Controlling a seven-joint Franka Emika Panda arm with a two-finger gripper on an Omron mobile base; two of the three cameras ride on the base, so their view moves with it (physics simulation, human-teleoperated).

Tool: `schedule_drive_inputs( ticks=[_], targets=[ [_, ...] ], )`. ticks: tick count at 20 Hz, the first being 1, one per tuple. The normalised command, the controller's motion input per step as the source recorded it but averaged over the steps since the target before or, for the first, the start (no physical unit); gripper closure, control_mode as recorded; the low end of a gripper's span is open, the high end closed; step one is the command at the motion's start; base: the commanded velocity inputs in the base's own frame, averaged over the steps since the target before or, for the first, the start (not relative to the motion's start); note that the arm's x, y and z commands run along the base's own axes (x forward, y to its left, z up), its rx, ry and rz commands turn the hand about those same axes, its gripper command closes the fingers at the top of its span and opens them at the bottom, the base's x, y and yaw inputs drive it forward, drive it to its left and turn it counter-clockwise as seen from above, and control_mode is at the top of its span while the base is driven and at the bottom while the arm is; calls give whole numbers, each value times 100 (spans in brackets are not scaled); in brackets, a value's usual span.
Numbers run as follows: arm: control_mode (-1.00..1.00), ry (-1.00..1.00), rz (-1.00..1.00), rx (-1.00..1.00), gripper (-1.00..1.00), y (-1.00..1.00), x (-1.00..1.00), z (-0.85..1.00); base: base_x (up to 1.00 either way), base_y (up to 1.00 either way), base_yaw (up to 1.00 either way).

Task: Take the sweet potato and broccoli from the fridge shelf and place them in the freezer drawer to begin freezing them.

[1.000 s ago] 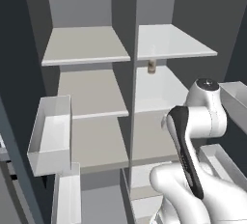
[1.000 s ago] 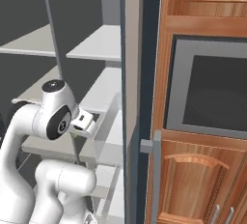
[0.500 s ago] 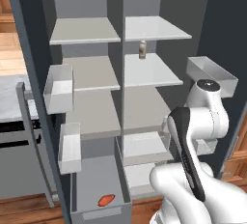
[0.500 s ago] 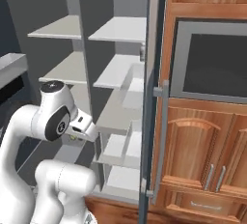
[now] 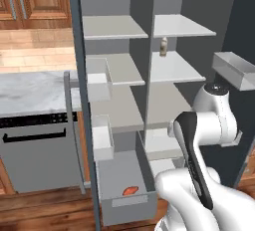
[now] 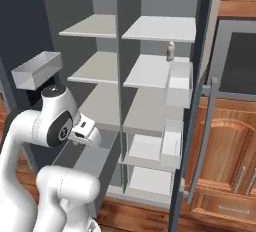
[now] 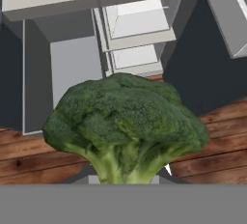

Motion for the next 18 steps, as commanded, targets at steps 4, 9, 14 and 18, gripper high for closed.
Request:
schedule_drive_inputs(
  ticks=[4,9,14,18],
  targets=[
    [100,0,0,0,100,0,0,0,-7,17,15],
    [100,0,0,0,100,0,0,0,-24,0,22],
    [100,0,0,0,100,0,0,0,-44,-5,23],
    [100,0,0,0,100,0,0,0,-49,-11,21]
  ],
)
